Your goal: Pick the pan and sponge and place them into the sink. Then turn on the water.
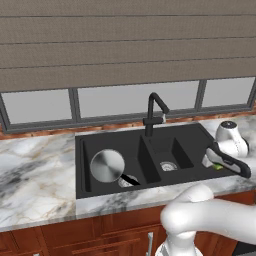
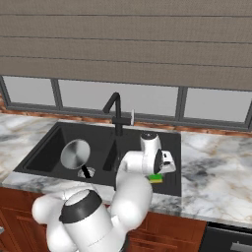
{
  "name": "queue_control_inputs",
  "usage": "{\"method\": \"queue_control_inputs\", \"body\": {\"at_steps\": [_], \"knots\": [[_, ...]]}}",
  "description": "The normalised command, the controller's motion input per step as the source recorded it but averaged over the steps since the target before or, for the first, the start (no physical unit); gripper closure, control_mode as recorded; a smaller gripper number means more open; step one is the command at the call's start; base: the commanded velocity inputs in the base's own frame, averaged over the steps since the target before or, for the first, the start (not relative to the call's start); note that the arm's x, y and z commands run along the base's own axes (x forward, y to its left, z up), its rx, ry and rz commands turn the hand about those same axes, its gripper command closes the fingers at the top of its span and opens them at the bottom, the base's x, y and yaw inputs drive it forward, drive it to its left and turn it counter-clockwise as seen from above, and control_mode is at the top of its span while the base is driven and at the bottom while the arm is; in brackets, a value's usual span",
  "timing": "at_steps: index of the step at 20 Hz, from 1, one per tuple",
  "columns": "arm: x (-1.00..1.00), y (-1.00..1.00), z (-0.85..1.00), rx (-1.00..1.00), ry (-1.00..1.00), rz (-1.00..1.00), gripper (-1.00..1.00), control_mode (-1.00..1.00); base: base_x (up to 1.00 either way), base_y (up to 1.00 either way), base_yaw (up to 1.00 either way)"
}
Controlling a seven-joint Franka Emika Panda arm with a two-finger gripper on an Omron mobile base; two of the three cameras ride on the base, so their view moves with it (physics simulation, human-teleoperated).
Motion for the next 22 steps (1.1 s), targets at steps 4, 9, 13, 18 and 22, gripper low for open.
{"method": "queue_control_inputs", "body": {"at_steps": [4,9,13,18,22], "knots": [[0.0,0.5,0.16,-0.06,0.0,0.0,1.0,-1.0,0.0,0.0,0.0],[0.0,0.41,0.29,-0.09,0.0,0.0,1.0,-1.0,0.0,0.0,0.0],[0.0,0.45,0.24,-0.09,0.0,0.0,1.0,-1.0,0.0,0.0,0.0],[-0.02,0.45,0.19,-0.02,0.0,0.0,1.0,-1.0,0.0,0.0,0.0],[-0.15,0.34,0.11,0.01,-0.05,0.0,1.0,-1.0,0.0,0.0,0.0]]}}
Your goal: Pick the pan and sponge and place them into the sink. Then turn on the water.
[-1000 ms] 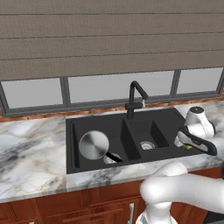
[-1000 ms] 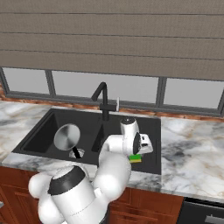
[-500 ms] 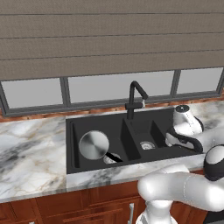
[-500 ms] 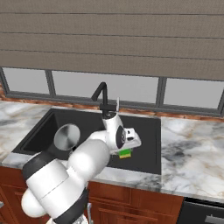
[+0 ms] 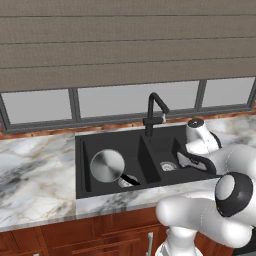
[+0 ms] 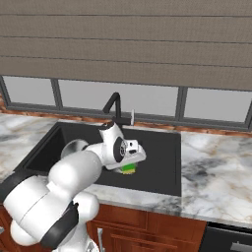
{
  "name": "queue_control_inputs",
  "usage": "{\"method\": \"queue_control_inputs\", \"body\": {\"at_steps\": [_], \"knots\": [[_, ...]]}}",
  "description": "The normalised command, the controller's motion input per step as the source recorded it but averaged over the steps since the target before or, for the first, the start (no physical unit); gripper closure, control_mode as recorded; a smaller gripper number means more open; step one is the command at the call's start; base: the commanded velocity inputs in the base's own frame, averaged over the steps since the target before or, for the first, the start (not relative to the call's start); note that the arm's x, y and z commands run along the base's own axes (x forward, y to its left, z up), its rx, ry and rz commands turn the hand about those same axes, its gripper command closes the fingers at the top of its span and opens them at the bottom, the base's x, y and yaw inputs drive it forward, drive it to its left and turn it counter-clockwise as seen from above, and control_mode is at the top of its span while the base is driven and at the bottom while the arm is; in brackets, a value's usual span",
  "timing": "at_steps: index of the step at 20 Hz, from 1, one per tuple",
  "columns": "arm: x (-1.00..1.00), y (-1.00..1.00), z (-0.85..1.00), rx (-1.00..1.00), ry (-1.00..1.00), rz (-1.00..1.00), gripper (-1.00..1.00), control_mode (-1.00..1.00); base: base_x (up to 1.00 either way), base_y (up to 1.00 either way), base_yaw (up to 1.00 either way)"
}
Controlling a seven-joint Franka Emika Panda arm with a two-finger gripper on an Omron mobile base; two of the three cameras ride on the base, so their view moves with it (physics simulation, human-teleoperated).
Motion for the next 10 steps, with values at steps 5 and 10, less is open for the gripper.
{"method": "queue_control_inputs", "body": {"at_steps": [5,10], "knots": [[-0.1,0.3,0.13,0.03,-0.08,0.0,1.0,-1.0,0.0,0.0,0.0],[-0.04,0.31,0.2,0.05,-0.07,0.0,1.0,-1.0,0.0,0.0,0.0]]}}
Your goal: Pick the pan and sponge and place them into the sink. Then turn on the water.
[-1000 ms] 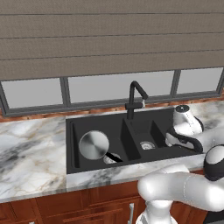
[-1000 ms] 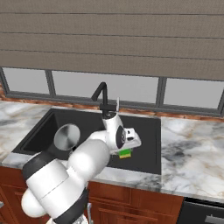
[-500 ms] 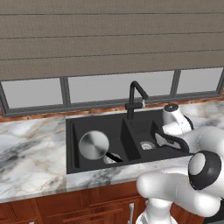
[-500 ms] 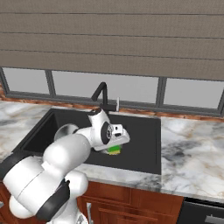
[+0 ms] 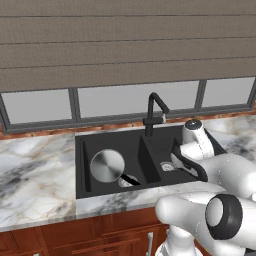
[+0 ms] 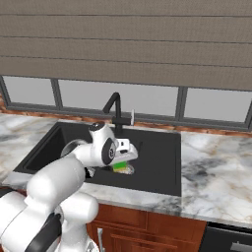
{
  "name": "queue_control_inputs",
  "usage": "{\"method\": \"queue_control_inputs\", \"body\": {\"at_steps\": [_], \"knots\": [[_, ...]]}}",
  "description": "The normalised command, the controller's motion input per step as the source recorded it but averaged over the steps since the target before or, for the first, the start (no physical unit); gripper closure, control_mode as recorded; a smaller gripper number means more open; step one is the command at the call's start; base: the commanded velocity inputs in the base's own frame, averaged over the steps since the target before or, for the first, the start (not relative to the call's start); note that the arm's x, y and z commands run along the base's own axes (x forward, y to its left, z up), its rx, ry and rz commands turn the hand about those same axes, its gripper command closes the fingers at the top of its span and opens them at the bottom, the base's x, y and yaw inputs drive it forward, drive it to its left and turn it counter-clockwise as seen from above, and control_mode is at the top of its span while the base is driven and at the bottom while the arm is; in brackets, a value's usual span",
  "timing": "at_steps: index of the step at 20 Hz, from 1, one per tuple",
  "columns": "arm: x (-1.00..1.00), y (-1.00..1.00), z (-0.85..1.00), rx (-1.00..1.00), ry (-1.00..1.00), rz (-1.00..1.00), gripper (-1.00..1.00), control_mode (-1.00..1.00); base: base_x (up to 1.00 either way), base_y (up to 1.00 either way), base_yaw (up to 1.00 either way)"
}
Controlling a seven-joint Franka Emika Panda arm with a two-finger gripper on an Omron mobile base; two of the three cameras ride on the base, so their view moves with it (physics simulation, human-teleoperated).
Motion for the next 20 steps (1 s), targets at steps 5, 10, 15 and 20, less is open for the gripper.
{"method": "queue_control_inputs", "body": {"at_steps": [5,10,15,20], "knots": [[0.0,0.44,0.17,0.06,-0.02,0.0,1.0,-1.0,0.0,0.0,0.0],[0.0,0.52,0.09,0.04,0.0,0.0,1.0,-1.0,0.0,0.0,0.0],[0.0,0.47,0.05,0.03,0.0,0.0,1.0,-1.0,0.0,0.0,0.0],[0.0,0.41,0.0,0.01,0.0,0.0,1.0,-1.0,0.0,0.0,0.0]]}}
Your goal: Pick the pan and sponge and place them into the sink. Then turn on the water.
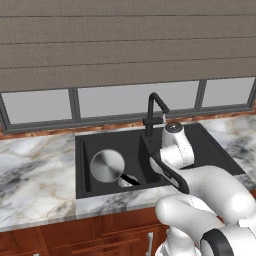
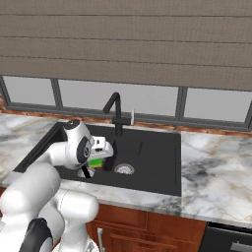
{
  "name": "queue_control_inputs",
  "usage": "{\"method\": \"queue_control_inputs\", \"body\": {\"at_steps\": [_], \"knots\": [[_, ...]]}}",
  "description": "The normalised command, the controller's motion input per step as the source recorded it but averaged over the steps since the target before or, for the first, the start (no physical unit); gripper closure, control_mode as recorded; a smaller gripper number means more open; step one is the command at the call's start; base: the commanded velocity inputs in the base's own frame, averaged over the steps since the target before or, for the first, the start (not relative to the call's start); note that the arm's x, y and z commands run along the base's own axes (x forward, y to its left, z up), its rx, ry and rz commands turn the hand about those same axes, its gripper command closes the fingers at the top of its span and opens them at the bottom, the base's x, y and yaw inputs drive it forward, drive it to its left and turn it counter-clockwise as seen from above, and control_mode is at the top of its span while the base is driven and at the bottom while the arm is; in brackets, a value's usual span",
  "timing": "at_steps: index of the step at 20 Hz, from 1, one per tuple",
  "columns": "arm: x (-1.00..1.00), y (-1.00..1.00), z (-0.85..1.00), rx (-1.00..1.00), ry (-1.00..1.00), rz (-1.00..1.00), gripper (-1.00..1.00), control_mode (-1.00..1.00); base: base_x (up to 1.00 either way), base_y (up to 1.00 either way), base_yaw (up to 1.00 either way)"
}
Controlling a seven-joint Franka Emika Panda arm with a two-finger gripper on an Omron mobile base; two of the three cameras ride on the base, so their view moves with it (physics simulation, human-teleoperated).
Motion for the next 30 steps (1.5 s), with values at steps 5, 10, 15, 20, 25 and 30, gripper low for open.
{"method": "queue_control_inputs", "body": {"at_steps": [5,10,15,20,25,30], "knots": [[0.0,0.41,0.0,0.0,0.0,0.0,1.0,-1.0,0.0,0.0,0.0],[0.03,0.4,0.0,0.01,0.0,0.0,1.0,-1.0,0.0,0.0,0.0],[0.2,0.37,0.0,0.0,0.0,0.0,1.0,-1.0,0.0,0.0,0.0],[0.32,0.34,0.0,0.0,0.0,0.0,1.0,-1.0,0.0,0.0,0.0],[0.31,0.3,-0.05,0.0,0.0,0.0,1.0,-1.0,0.0,0.0,0.0],[0.17,0.3,-0.13,0.0,0.0,0.0,1.0,-1.0,0.0,0.0,0.0]]}}
